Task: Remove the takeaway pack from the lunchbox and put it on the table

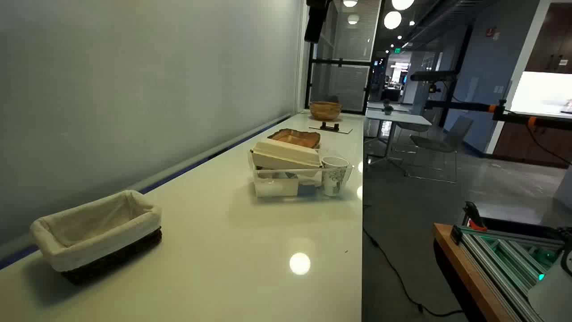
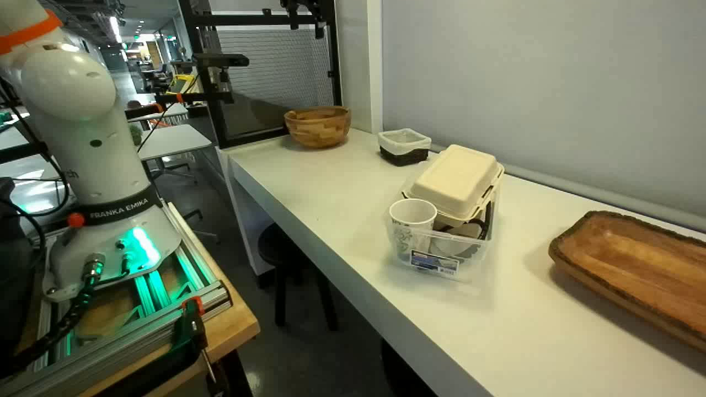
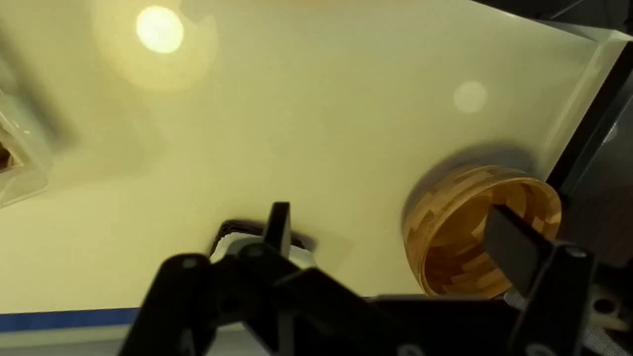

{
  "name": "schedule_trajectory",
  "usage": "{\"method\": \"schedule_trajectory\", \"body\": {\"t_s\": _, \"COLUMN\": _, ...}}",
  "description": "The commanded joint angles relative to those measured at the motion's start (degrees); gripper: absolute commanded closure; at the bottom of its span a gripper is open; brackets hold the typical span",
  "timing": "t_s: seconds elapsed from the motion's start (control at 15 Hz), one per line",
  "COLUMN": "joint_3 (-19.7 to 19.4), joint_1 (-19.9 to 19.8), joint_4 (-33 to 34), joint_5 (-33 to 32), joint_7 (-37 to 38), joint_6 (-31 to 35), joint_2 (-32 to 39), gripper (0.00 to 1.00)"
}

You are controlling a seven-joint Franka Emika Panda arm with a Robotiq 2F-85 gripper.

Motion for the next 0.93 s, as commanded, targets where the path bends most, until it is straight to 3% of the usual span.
{"method": "schedule_trajectory", "body": {"t_s": 0.0, "joint_3": 1.29, "joint_1": -1.56, "joint_4": 0.14, "joint_5": 0.58, "joint_7": -0.48, "joint_6": -0.25, "joint_2": 0.16, "gripper": 0.00}}
{"method": "schedule_trajectory", "body": {"t_s": 0.73, "joint_3": 1.28, "joint_1": -1.56, "joint_4": 0.15, "joint_5": 0.58, "joint_7": -0.50, "joint_6": -0.25, "joint_2": 0.17, "gripper": 0.00}}
{"method": "schedule_trajectory", "body": {"t_s": 0.87, "joint_3": 1.02, "joint_1": -3.00, "joint_4": -0.47, "joint_5": -0.99, "joint_7": -0.37, "joint_6": 1.98, "joint_2": 1.32, "gripper": 0.00}}
